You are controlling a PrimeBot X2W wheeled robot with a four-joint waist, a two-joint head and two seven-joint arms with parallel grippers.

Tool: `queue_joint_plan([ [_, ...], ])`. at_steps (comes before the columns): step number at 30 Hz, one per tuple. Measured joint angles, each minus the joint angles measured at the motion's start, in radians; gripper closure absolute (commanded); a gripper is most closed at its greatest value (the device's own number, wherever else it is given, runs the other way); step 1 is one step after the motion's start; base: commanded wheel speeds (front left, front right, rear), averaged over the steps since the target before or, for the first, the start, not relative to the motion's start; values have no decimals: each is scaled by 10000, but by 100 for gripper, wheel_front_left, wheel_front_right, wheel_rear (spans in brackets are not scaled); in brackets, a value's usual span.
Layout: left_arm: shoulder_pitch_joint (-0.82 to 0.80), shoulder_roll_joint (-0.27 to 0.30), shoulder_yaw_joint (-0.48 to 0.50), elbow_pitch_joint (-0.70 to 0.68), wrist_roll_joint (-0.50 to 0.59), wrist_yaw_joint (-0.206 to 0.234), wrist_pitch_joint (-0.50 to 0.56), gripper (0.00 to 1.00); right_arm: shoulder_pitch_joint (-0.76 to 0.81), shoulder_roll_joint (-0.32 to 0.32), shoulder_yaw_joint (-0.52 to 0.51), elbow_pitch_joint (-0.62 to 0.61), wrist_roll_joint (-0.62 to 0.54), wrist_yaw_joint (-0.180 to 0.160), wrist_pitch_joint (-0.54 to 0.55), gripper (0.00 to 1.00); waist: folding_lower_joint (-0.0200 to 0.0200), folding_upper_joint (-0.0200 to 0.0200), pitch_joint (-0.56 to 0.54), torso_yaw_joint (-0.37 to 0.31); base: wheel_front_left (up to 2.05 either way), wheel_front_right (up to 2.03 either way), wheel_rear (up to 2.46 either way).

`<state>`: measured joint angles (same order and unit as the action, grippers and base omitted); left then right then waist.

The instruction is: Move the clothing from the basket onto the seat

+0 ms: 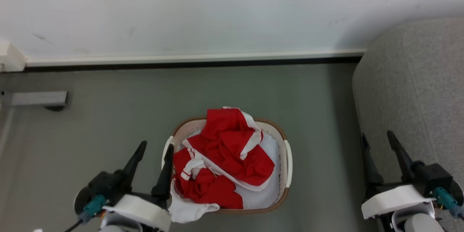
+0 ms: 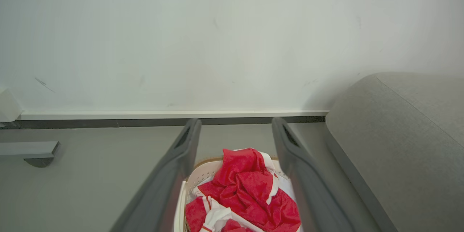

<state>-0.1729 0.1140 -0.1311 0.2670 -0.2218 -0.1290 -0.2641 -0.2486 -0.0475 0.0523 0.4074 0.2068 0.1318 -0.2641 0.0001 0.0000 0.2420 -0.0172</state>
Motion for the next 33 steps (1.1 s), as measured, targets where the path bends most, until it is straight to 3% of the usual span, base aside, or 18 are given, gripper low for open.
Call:
queue_joint_plan([
  [7, -1899, 725, -1701, 949, 46, -23, 0, 0, -951, -4, -113, -915, -221, 0, -2, 0, 2, 0, 1836, -145, 0, 0, 0],
  [14, -3779, 1321, -3200, 3551, 644, -25, 205, 0, -1604, -6, 79, -1609, -142, 0, -2, 0, 3, 0, 3581, -415, 0, 0, 0],
  [22, -4960, 1576, -3536, 5620, 1120, 90, 708, 0, -1627, -13, 240, -1877, 389, 0, -2, 0, 2, 0, 4546, -1012, 0, 0, 0],
  [28, -5554, 1900, -3691, 6462, 1519, 512, 838, 0, -1701, -13, 347, -2011, 531, 0, -2, 0, 1, 0, 4874, -1321, 0, 0, 0],
  [33, -5886, 1933, -3806, 6955, 1580, 596, 899, 0, -1766, -12, 405, -2102, 665, 0, -2, 0, 1, 0, 5052, -1461, 0, 0, 0],
])
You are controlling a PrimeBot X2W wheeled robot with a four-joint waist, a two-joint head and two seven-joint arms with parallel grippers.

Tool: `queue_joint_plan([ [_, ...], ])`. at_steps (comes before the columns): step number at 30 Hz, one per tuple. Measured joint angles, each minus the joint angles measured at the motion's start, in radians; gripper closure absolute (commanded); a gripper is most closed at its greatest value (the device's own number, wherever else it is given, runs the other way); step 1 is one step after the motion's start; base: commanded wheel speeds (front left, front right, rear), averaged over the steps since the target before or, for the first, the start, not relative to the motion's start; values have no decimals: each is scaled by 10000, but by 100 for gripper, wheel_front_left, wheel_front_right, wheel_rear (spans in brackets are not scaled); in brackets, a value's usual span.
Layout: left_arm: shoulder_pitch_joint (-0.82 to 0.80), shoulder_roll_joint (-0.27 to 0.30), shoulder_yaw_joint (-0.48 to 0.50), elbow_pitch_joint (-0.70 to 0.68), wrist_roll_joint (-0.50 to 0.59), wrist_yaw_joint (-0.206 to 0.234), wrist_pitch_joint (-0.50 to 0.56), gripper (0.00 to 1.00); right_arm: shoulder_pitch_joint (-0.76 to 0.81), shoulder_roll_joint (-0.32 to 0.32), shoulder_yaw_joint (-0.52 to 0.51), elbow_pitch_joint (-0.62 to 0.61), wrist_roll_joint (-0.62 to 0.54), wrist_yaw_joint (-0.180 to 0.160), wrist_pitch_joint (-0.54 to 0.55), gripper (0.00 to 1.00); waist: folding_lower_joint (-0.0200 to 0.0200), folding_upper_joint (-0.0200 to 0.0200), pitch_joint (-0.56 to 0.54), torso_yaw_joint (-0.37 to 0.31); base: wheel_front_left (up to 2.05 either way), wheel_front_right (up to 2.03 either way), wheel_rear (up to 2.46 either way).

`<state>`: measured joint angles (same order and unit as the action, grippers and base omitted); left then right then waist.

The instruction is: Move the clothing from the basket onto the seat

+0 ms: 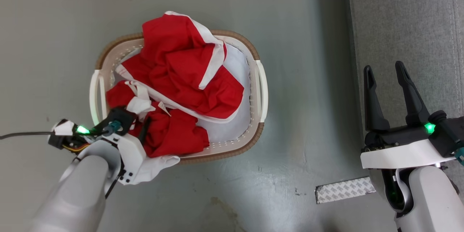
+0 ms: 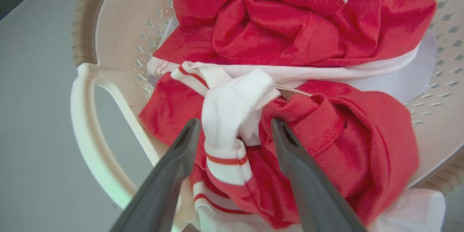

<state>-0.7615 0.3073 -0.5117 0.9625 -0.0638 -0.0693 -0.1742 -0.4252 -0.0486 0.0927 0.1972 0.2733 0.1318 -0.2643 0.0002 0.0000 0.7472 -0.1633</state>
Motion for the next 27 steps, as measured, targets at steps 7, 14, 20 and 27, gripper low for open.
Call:
queue_joint_plan([
  [7, -399, 84, -205, 541, 107, 58, 54, 19, -35, -2, 148, -67, 111, 0, 0, 0, -1, 0, 227, -153, 0, 0, 0],
  [14, -653, 65, -347, 1028, 113, -4, -119, 100, -149, 0, 247, -75, 267, 0, 0, 0, -1, 0, 362, -354, 0, 0, 0],
  [20, -651, -228, -174, 834, -267, -65, -596, 100, -134, 0, 146, 29, 288, 0, 0, 0, -1, 0, -8, -278, 0, 0, 0],
  [27, 39, -493, 207, -529, -963, -226, -872, 100, 35, 6, 127, 372, 174, 0, 0, 0, -3, 0, -1089, 31, 0, 0, 0],
])
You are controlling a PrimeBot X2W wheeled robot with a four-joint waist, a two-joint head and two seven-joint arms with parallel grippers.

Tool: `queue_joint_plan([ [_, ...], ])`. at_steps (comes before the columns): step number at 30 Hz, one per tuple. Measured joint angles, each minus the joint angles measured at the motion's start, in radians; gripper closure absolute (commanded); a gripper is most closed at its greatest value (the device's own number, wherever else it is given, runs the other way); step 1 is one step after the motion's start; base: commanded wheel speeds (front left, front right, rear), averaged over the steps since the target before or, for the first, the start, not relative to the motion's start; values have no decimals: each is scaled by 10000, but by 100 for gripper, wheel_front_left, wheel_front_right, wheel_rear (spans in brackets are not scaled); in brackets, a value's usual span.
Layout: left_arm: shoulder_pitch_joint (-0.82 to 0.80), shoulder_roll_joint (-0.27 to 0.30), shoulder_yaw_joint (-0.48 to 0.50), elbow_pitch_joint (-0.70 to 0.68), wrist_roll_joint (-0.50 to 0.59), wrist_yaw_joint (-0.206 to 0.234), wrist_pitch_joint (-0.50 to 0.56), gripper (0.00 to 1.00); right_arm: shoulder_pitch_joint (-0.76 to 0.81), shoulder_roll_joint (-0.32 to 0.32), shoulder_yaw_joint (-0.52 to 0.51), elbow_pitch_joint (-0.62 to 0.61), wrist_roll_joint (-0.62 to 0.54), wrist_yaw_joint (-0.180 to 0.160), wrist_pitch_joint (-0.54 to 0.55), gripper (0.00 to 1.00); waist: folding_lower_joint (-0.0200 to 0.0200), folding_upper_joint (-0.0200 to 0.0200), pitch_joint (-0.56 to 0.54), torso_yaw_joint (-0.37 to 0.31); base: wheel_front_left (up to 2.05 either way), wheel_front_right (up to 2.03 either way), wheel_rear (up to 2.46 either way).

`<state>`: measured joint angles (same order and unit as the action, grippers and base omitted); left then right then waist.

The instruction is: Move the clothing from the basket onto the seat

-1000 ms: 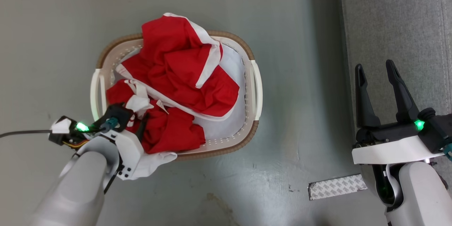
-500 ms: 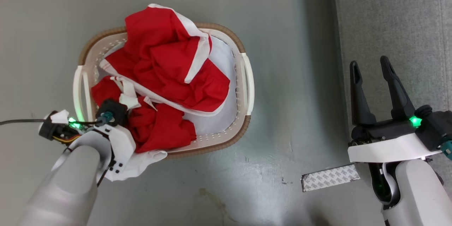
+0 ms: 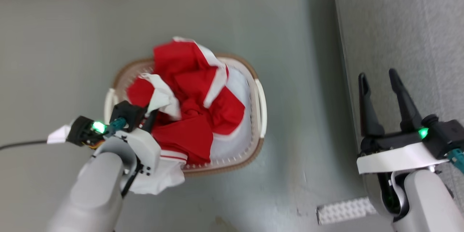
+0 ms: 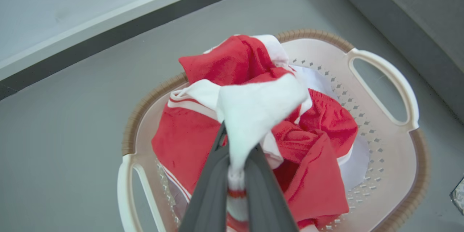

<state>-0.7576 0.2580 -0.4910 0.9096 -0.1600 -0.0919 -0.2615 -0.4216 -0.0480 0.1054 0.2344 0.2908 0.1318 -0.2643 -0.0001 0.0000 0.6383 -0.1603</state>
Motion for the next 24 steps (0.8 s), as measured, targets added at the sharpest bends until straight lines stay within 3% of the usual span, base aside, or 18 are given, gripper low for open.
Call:
queue_joint_plan([
  [13, 2832, -267, 732, -3572, -1262, 155, -12, 100, 1241, 2, 460, 978, -153, 0, 0, 0, -2, 0, -3414, 678, 0, 0, 0],
  [24, 4355, 8, 924, -7726, -2034, 589, 1415, 100, 2005, -6, 1825, 800, -150, 0, 0, 0, -4, 0, -5928, 1172, 0, 0, 0],
])
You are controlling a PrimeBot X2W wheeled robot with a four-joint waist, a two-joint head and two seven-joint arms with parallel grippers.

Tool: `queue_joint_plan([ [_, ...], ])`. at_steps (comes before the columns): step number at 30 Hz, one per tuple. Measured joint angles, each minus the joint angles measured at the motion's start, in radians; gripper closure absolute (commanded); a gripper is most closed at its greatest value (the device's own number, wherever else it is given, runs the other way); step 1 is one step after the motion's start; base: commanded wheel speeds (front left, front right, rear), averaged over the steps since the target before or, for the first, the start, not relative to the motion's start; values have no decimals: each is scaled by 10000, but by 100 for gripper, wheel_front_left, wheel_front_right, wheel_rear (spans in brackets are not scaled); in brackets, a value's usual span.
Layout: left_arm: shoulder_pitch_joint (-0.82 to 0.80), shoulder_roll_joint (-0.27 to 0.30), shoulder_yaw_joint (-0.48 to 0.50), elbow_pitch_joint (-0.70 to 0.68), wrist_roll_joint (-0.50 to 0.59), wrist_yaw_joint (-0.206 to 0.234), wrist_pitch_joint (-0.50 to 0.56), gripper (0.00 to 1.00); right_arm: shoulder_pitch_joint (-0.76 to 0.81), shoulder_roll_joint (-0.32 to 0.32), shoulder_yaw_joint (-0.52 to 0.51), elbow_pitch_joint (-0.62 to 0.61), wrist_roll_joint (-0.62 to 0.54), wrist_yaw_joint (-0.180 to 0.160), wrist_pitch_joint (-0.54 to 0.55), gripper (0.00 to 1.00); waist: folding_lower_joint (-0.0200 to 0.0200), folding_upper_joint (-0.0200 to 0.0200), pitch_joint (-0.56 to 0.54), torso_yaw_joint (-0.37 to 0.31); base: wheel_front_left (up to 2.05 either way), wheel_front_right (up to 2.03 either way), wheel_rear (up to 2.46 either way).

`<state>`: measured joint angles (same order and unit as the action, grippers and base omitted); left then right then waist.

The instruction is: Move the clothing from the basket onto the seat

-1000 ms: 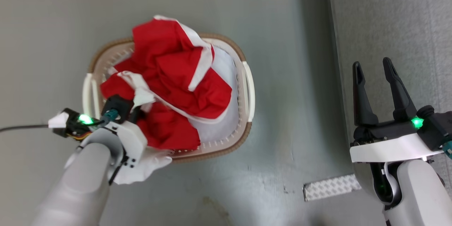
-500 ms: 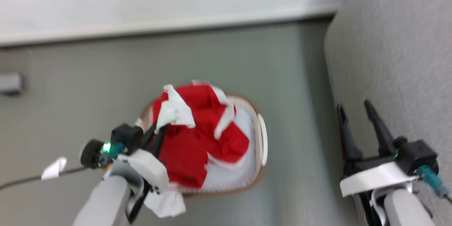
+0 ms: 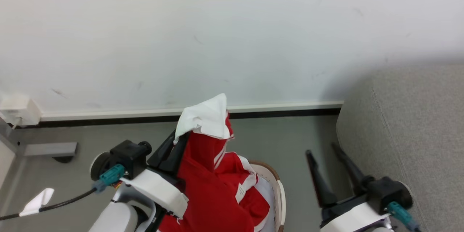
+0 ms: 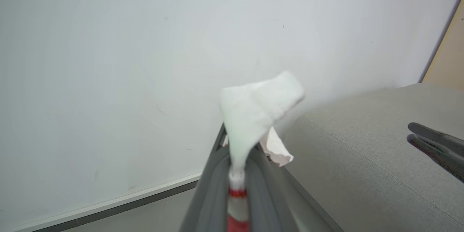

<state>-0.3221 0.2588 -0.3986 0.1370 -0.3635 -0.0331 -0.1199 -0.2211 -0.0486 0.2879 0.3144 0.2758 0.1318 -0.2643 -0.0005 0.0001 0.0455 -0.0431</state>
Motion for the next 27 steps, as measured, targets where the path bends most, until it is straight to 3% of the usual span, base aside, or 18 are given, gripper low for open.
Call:
queue_joint_plan([
  [5, 379, 219, -25, -1835, -209, 111, 809, 100, -330, 4, 1427, -222, 58, 0, 0, 0, 1, 0, -428, 175, 0, 0, 0],
  [11, 637, 261, -232, -3122, -431, 155, 1404, 100, -1138, -54, 2867, 100, 90, 0, 0, 0, 3, 0, -532, 163, 0, 0, 0],
  [20, 853, 69, -888, -4155, -961, -123, 2036, 100, -2221, -428, 4673, 817, 826, 0, 0, 0, 5, 0, -500, 112, 0, 0, 0],
  [27, 953, -117, -1383, -4353, -1647, -497, 2236, 100, -2788, -491, 6529, 1039, 2447, 0, 0, 0, 6, 0, -485, 121, 0, 0, 0],
])
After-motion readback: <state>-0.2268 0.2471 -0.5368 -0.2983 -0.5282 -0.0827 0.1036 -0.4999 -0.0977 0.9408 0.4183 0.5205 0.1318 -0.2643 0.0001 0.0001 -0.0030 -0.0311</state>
